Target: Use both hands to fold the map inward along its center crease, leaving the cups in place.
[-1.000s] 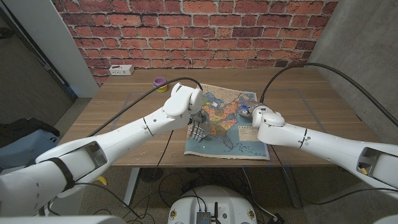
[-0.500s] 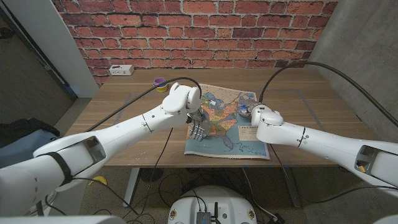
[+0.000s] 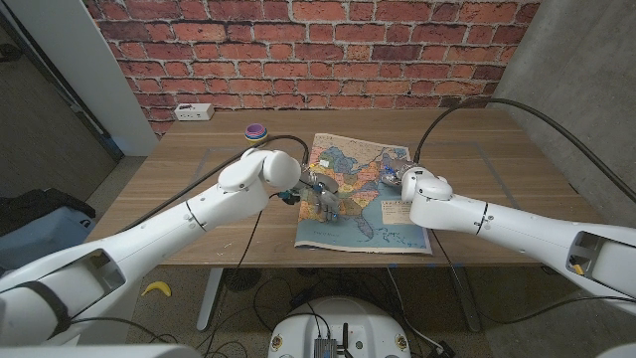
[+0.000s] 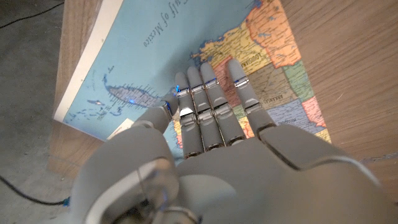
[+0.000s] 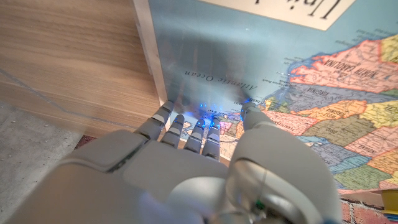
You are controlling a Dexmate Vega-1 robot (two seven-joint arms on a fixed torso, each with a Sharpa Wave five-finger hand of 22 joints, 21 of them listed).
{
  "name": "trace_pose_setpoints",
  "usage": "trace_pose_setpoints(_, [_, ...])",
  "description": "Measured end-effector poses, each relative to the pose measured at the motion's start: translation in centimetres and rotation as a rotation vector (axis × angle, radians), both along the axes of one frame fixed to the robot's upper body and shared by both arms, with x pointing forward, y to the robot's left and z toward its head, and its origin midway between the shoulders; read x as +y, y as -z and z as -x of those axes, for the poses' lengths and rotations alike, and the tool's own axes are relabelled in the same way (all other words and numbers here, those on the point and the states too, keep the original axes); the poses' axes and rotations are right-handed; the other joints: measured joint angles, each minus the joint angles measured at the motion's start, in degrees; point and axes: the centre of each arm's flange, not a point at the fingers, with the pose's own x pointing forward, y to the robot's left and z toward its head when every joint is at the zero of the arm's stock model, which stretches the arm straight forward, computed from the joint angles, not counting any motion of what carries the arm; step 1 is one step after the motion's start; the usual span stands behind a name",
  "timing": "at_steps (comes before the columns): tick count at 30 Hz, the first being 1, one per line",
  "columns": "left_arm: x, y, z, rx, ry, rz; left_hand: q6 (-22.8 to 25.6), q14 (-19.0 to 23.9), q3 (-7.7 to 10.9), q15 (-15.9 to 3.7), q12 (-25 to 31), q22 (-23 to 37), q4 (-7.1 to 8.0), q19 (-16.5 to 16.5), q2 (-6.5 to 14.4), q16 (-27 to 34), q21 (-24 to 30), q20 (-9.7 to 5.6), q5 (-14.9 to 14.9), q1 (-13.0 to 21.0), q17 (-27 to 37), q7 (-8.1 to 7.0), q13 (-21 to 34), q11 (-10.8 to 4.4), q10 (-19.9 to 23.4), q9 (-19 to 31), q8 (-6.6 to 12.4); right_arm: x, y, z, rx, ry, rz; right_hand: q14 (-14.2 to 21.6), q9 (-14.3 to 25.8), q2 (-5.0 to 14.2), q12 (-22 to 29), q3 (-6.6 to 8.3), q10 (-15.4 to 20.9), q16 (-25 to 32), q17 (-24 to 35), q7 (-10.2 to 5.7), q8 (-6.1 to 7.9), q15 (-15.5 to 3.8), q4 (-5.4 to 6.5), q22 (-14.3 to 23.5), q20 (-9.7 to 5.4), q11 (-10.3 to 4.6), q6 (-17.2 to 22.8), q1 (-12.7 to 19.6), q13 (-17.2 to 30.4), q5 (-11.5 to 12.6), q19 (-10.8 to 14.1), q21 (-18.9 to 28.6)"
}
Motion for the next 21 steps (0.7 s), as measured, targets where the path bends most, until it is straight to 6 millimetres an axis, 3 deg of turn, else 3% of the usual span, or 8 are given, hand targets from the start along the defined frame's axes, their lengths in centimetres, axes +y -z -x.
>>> trace_pose_setpoints(10, [1.7,-0.9,1.2,-0.179,0.060,0.220,-1.8,-1.9,-0.71,0.67,-1.0,0.5,0.24,0.2,0.2,-0.9,0.1,0.40,-0.4,-1.1,0.0,0.28,0.2,0.72,-1.6,-0.1,0.00,0.2,-0.2,0.4,-0.016,-0.019,-0.017,0.0,0.0,-0.03,0.0,-0.03,0.0,0.0,0.0,0.20,0.01,0.00,0.03,0.0,0.00,0.00,-0.2,0.0,0.0,0.0,0.0,0.1])
trace_pose_setpoints(14, [2.1,-2.1,1.8,-0.297,0.097,0.354,-4.3,-3.9,-1.03,1.04,-1.9,0.5,-0.07,-0.7,0.3,-1.6,-0.8,0.98,-0.4,-1.1,0.0,-0.14,0.2,0.78,-3.7,-0.2,-0.53,0.0,-0.7,0.8,-0.040,-0.038,-0.051,0.0,0.0,-0.99,0.0,-1.69,-0.2,0.0,0.2,0.20,0.01,0.00,1.69,0.3,0.00,0.22,-0.2,-3.2,0.0,0.0,0.0,0.1])
trace_pose_setpoints(21, [3.6,-2.2,2.0,-0.394,0.119,0.513,-10.2,-8.3,-1.67,1.99,-3.9,0.5,-0.71,-3.1,0.3,-3.1,-2.2,1.52,-0.4,-2.1,0.2,-1.55,0.2,1.14,-8.3,-0.4,-0.68,-0.5,-1.4,1.4,-0.099,-0.097,-0.150,0.0,0.1,-2.20,-0.2,-4.86,-0.9,0.0,0.7,0.31,-0.21,0.02,4.85,0.3,0.73,0.88,-1.8,-9.0,0.0,0.0,-0.7,0.1])
